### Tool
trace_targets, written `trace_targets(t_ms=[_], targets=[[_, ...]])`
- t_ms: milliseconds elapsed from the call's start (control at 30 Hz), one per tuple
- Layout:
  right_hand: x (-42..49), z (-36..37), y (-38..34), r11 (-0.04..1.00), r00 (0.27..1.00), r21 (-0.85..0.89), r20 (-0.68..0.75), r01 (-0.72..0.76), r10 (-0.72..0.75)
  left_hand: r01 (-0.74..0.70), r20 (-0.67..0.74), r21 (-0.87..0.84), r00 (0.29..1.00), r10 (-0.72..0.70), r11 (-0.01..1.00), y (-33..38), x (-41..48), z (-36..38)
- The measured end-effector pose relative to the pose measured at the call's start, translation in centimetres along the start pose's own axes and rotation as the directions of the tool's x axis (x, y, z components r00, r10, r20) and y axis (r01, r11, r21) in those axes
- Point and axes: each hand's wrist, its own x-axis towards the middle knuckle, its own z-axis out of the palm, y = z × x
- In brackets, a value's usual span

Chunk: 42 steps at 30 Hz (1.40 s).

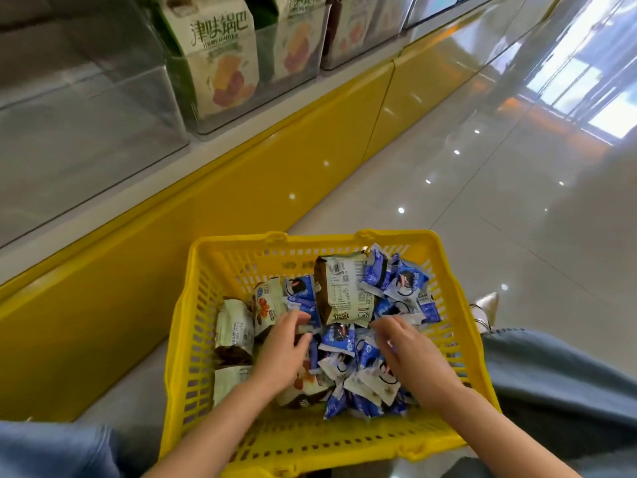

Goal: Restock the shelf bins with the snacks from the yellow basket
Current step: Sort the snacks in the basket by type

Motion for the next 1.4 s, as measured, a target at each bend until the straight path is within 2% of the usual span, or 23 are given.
trace_targets(t_ms=[67,133,233,300,400,500,633,733,867,933,967,1033,1100,1133,1200,1300,1333,1367,1400], targets=[[1.3,1.9,-1.6,0.995,0.994,0.091,0.105,0.03,-0.039,0.041,-0.048,0.019,0.998,-0.041,0.999,-1.7,1.3,-1.4],[2.5,4.1,-2.6,0.99,0.984,0.138,0.178,-0.041,0.016,0.103,-0.034,-0.016,0.994,-0.104,0.995,-2.4,2.5,-1.4],[3.4,7.2,-3.5,0.973,0.98,0.144,0.103,-0.183,0.169,0.279,0.068,-0.161,0.96,-0.271,0.947,-2.6,3.4,0.3],[3.4,8.6,-4.0,0.949,0.963,0.163,0.038,-0.269,0.266,0.341,0.161,-0.135,0.934,-0.319,0.93,-2.7,3.3,1.9],[3.5,9.4,-4.2,0.857,0.898,0.289,0.016,-0.425,0.44,0.369,0.186,-0.192,0.924,-0.335,0.909,-2.6,2.7,3.7],[4.2,9.2,-3.8,0.723,0.817,0.399,0.148,-0.564,0.557,0.344,0.15,-0.197,0.936,-0.319,0.918,-2.4,2.2,4.2],[4.4,8.7,-3.6,0.627,0.788,0.497,0.228,-0.6,0.572,0.315,0.128,-0.231,0.948,-0.293,0.92,-2.4,1.5,4.1],[3.9,7.8,-3.6,0.486,0.748,0.592,0.345,-0.642,0.568,0.296,0.136,-0.3,0.954,-0.267,0.907,-2.6,0.6,3.5],[2.6,5.8,-3.3,0.379,0.725,0.625,0.513,-0.682,0.46,0.302,0.126,-0.394,0.953,-0.274,0.868,-2.8,-0.7,2.4],[2.1,3.9,-2.8,0.405,0.729,0.607,0.545,-0.684,0.415,0.305,0.092,-0.416,0.951,-0.294,0.857,-2.8,-1.0,1.9],[1.9,2.8,-2.5,0.456,0.741,0.584,0.541,-0.672,0.398,0.305,0.073,-0.425,0.95,-0.304,0.852,-2.6,-1.0,1.5],[1.5,0.5,-1.2,0.632,0.789,0.488,0.485,-0.603,0.378,0.301,0.055,-0.477,0.948,-0.314,0.826,-2.0,-1.2,0.8],[1.1,-1.3,0.8,0.816,0.85,0.312,0.386,-0.487,0.36,0.31,0.09,-0.553,0.945,-0.315,0.773,-1.1,-1.5,0.2],[1.0,-2.0,1.8,0.876,0.872,0.203,0.334,-0.438,0.359,0.32,0.118,-0.588,0.943,-0.312,0.743,-0.5,-1.7,-0.1],[0.8,-3.1,3.5,0.917,0.884,-0.015,0.258,-0.399,0.389,0.34,0.184,-0.608,0.939,-0.29,0.718,0.5,-2.2,-0.4],[0.2,-3.4,4.3,0.902,0.889,-0.257,0.218,-0.346,0.403,0.321,0.243,-0.552,0.945,-0.22,0.77,1.4,-2.8,-0.2],[0.0,-3.3,3.9,0.902,0.909,-0.284,0.169,-0.325,0.381,0.301,0.247,-0.544,0.95,-0.193,0.783,1.7,-3.1,-0.1],[-0.3,-3.1,3.2,0.92,0.934,-0.236,0.1,-0.312,0.343,0.278,0.25,-0.534,0.954,-0.165,0.798,2.0,-3.3,0.0],[-0.4,-2.8,2.3,0.947,0.95,-0.112,0.042,-0.303,0.309,0.251,0.254,-0.522,0.958,-0.133,0.815,2.3,-3.6,0.1]])
